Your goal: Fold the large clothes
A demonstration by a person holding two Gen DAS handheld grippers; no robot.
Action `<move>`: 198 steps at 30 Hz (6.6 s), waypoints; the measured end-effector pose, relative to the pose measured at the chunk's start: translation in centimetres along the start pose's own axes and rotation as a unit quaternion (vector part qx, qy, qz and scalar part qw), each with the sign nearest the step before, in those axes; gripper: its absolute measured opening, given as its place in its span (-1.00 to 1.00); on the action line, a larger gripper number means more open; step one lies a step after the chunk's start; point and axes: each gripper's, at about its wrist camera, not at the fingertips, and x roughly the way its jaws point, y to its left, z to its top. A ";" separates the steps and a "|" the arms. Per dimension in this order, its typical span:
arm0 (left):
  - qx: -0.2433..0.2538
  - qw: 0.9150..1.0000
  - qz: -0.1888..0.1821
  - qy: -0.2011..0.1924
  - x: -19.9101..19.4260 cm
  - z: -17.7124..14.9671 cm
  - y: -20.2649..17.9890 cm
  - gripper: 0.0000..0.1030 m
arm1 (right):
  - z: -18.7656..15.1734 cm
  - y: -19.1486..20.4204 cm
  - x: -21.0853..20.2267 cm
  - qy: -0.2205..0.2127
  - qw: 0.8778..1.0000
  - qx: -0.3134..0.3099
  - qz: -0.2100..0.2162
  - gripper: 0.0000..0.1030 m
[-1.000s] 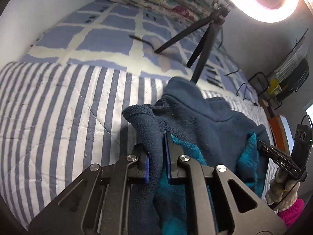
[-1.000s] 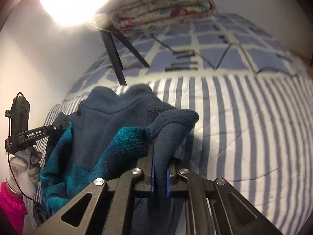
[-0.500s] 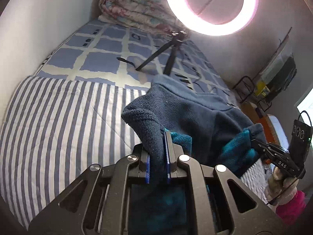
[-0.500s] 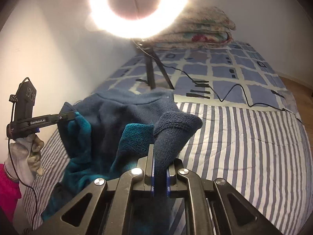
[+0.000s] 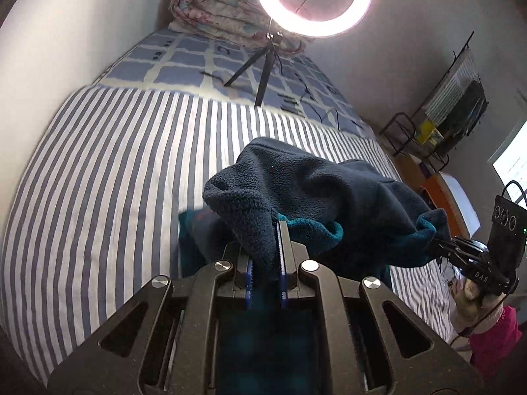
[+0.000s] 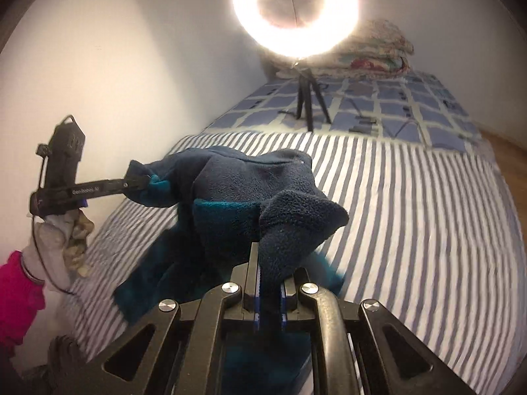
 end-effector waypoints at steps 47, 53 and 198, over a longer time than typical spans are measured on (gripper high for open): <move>-0.069 0.997 -0.024 0.009 -7.4 -3.8 3.5 -0.30 | -16.5 12.8 -4.4 0.073 0.942 -0.320 -0.069 -0.94; 0.006 0.994 -0.013 0.111 -2.4 -9.8 1.1 -0.30 | -16.5 10.5 -7.5 0.067 0.965 -0.249 -0.050 -0.25; -0.040 0.998 0.013 0.043 -6.7 -10.7 0.8 -0.66 | -12.5 8.1 -5.5 0.018 0.998 -0.001 0.060 -0.42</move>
